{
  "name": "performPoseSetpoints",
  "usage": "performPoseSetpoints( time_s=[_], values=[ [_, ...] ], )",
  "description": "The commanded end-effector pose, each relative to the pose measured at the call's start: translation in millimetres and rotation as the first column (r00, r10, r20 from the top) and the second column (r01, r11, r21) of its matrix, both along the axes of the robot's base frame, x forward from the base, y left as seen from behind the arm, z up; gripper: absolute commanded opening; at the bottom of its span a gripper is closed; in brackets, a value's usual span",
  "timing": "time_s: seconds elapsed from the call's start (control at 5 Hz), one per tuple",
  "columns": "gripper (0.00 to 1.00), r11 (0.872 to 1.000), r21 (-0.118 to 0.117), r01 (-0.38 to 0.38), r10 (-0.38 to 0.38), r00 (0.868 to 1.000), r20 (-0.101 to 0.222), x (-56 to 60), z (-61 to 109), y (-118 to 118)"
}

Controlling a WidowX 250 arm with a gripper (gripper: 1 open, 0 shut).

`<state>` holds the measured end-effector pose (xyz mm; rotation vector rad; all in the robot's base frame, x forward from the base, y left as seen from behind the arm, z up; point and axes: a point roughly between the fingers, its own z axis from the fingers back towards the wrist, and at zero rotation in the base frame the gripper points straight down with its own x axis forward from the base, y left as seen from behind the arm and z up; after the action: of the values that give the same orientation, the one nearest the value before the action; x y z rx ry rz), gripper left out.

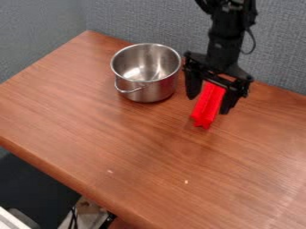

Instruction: Put the red object in the metal pot

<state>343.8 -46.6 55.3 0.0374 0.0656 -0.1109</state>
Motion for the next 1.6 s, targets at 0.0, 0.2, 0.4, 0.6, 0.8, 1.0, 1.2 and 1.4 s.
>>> performPoseSetpoints(
  time_s=[0.0, 0.2, 0.4, 0.6, 0.8, 1.0, 1.2, 1.4],
  values=[
    [1.00, 1.000, 0.013, 0.023, -0.024, 0.999, 0.045, 14.8, 3.7, -7],
    [1.00, 0.999, 0.023, 0.025, -0.026, 0.999, 0.042, 20.6, -3.3, -9],
    [1.00, 0.999, 0.030, 0.026, -0.027, 0.999, 0.033, 26.1, -9.6, -9],
    [1.00, 0.999, 0.032, 0.030, -0.031, 0.999, 0.030, 29.7, -13.1, -10],
    [1.00, 0.999, 0.030, 0.034, -0.035, 0.999, 0.034, 31.7, -13.1, -10],
    [1.00, 0.999, 0.027, 0.039, -0.040, 0.999, 0.037, 33.2, -12.6, -11],
    [1.00, 0.999, 0.023, 0.043, -0.044, 0.998, 0.039, 34.4, -11.6, -11],
    [1.00, 0.999, 0.019, 0.047, -0.048, 0.998, 0.041, 35.5, -10.4, -12]
  ],
)
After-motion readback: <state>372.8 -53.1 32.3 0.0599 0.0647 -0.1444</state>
